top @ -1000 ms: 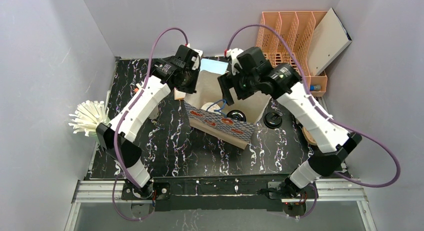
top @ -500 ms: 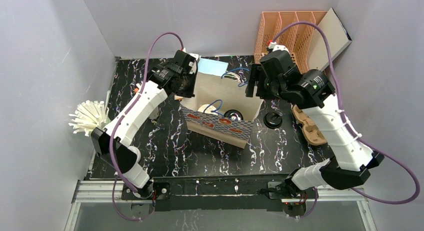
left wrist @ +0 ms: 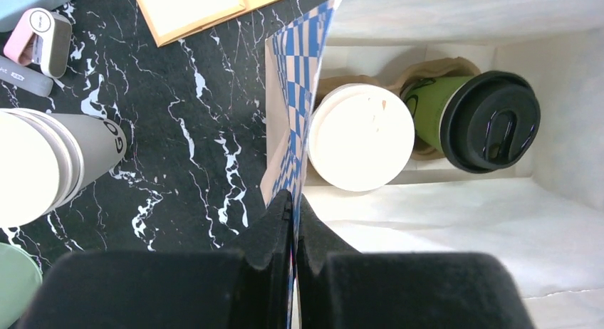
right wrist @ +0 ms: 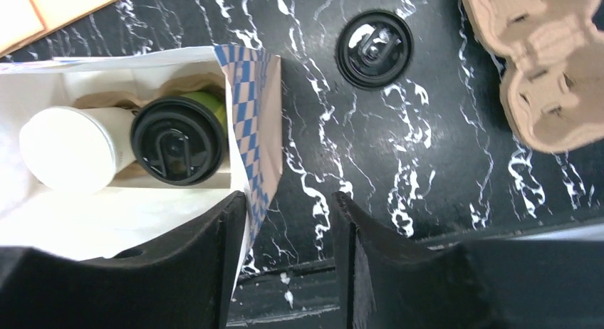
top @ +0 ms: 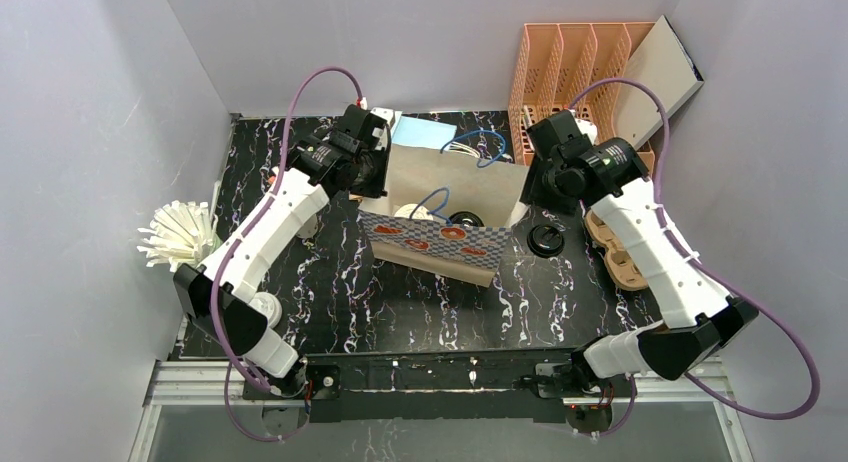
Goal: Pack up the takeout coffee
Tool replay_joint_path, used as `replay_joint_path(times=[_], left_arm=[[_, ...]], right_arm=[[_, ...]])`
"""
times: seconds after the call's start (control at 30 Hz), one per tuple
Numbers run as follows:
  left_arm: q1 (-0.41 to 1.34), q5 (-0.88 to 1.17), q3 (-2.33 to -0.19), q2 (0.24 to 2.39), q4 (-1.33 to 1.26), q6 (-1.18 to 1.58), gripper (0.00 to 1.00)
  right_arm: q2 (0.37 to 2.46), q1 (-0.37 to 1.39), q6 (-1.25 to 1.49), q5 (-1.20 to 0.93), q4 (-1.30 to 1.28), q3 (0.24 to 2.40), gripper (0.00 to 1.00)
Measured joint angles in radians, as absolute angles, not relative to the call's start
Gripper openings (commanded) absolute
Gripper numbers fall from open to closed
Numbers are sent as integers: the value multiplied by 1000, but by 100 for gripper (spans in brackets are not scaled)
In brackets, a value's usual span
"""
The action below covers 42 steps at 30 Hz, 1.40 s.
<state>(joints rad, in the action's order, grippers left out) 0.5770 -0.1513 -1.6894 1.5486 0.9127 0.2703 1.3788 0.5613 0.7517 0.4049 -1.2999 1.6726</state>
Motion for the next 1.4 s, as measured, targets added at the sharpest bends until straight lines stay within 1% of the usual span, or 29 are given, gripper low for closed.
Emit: replay_joint_path(times=[0.17, 0.2, 0.27, 0.33, 0.47, 0.57, 0.83, 0.93, 1.13, 1.4], left_arm=[[577, -155, -1658, 1533, 893, 269, 0], [577, -155, -1658, 1532, 887, 270, 0], [577, -158, -1657, 1528, 874, 270, 0], [577, -161, -1649, 1519, 858, 272, 0], [577, -170, -1614, 1484, 819, 278, 0], [577, -176, -1544, 1424, 760, 284, 0], [577, -207, -1362, 1248, 617, 290, 0], [577, -220, -1312, 1194, 548, 292, 0], [577, -222, -1219, 1120, 433, 297, 0], [577, -221, -1198, 1118, 364, 308, 0]], right_arm=[[1418, 551, 691, 366, -1223, 1679, 38], [1431, 551, 678, 356, -1206, 1679, 34], [1449, 551, 655, 340, -1179, 1679, 19], [1460, 551, 632, 324, -1148, 1679, 2], [1453, 551, 591, 285, -1103, 1674, 1], [1405, 551, 553, 256, -1047, 1613, 1], [1122, 551, 481, 210, -861, 1327, 1], [1066, 551, 453, 203, -806, 1277, 1], [1036, 551, 382, 173, -685, 1225, 1], [1018, 551, 307, 131, -595, 1181, 1]])
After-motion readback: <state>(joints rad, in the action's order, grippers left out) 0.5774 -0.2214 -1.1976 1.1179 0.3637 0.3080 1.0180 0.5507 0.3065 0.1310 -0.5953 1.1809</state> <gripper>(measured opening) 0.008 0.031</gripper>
